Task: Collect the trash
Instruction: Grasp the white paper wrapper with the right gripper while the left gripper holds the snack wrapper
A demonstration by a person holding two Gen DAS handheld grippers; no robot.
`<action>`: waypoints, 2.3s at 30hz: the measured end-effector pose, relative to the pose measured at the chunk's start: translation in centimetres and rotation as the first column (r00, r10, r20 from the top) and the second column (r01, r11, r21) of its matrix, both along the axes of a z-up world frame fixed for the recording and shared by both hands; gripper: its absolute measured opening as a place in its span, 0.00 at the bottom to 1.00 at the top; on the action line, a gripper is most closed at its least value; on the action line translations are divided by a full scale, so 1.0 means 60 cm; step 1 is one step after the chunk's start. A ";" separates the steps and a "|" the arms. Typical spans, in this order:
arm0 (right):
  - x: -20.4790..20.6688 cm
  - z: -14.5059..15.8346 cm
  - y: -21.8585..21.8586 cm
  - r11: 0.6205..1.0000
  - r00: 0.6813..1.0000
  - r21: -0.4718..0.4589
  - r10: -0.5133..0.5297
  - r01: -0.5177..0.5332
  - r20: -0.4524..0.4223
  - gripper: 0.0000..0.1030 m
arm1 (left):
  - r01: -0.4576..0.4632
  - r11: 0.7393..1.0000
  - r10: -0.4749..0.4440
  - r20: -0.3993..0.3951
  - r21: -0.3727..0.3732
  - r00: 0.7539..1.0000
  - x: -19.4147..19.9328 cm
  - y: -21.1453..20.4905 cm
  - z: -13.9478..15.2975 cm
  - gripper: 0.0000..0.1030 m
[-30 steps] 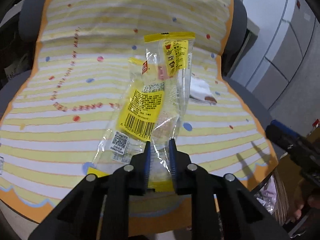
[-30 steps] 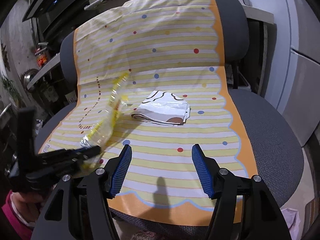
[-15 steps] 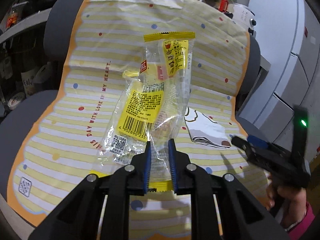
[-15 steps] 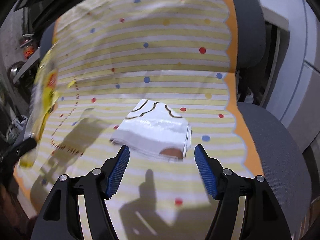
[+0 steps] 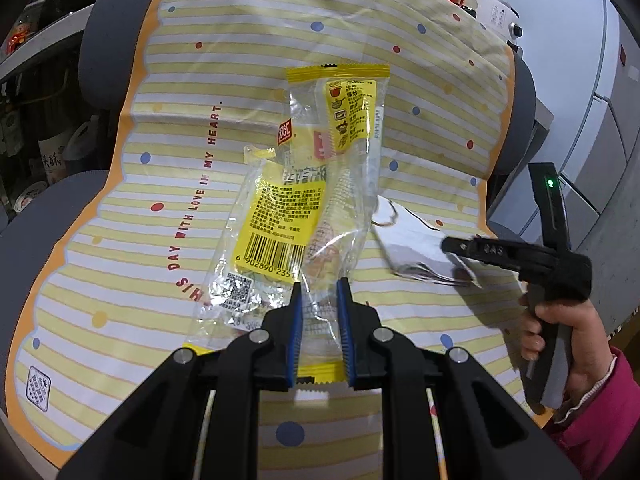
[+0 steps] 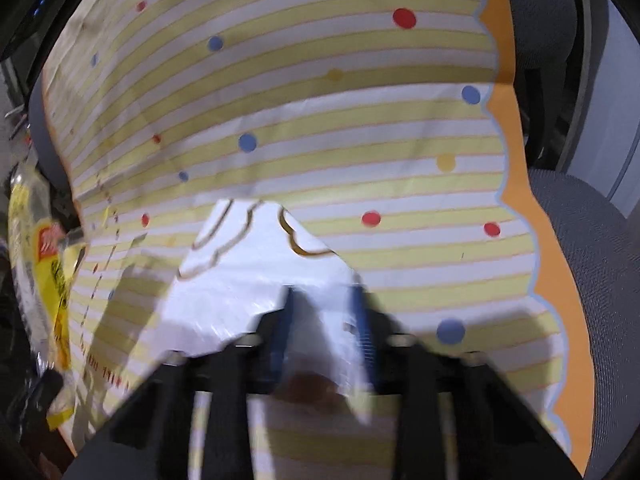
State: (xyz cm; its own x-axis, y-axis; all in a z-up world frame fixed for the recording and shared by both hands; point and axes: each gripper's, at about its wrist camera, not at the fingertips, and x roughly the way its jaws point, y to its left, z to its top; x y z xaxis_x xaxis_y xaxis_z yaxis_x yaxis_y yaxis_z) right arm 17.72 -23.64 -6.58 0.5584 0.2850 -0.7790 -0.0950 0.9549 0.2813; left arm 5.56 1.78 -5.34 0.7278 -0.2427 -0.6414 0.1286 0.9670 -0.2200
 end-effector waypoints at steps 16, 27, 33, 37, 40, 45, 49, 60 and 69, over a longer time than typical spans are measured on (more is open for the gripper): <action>-0.093 0.043 0.012 0.992 0.988 -0.082 0.106 -0.098 0.111 0.38 | -0.029 0.999 0.029 0.018 0.044 0.999 -0.015 -0.012 0.003 0.16; 0.020 0.001 0.054 0.977 0.985 -0.126 0.175 -0.174 0.000 0.51 | -0.031 0.999 0.031 0.000 0.023 1.000 0.014 -0.004 -0.009 0.16; -0.004 0.011 0.065 0.964 0.980 -0.184 0.200 -0.195 0.013 0.08 | -0.033 0.999 0.033 -0.003 0.020 0.999 0.005 -0.004 -0.008 0.16; -0.069 0.032 0.043 0.974 0.989 -0.184 0.144 -0.134 0.044 0.05 | -0.005 1.000 0.004 0.012 0.014 1.000 -0.024 -0.017 0.006 0.16; -0.141 0.043 -0.004 0.988 0.999 -0.152 0.014 -0.008 0.042 0.05 | 0.029 1.000 -0.029 0.014 0.012 0.999 -0.044 -0.034 0.011 0.16; -0.269 0.030 -0.058 0.996 0.999 -0.075 -0.053 0.053 -0.003 0.10 | 0.111 0.994 -0.111 0.011 0.009 0.994 -0.082 -0.078 0.012 0.16; -0.332 0.033 -0.071 0.999 1.000 -0.034 0.007 -0.007 0.010 0.24 | 0.153 0.988 -0.153 0.003 0.009 0.988 -0.102 -0.104 0.007 0.16; -0.316 0.043 -0.032 0.984 0.964 -0.138 0.141 -0.112 0.226 0.61 | 0.156 0.988 -0.156 -0.010 0.017 0.988 -0.116 -0.112 0.006 0.17; -0.334 0.013 -0.028 0.973 0.970 -0.178 0.179 -0.149 0.163 0.60 | 0.182 0.983 -0.182 -0.014 0.022 0.983 -0.121 -0.118 0.003 0.17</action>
